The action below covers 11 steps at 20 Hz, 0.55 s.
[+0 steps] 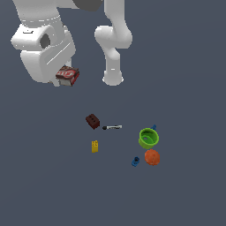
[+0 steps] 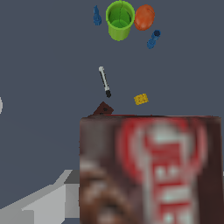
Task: Pick up a designated object from a clutter of objects.
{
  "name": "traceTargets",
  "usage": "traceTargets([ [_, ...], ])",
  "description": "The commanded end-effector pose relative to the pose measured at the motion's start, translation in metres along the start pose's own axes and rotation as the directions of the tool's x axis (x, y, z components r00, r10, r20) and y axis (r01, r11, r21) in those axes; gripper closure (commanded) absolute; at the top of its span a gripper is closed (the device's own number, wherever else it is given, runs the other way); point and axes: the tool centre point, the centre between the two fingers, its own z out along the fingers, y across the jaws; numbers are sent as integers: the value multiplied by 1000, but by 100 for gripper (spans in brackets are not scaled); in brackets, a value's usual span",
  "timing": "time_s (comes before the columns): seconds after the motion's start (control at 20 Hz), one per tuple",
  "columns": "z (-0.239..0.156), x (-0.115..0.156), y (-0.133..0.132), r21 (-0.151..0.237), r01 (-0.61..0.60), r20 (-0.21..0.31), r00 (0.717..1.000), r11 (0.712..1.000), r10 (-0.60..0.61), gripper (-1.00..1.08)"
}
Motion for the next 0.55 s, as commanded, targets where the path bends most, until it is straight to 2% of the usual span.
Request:
traceTargets([
  [0.0, -15, -9, -5, 2, 0, 0, 1000, 1000, 0, 108],
  [0.5, -38, -25, -10, 2, 0, 2, 1000, 1000, 0, 108],
])
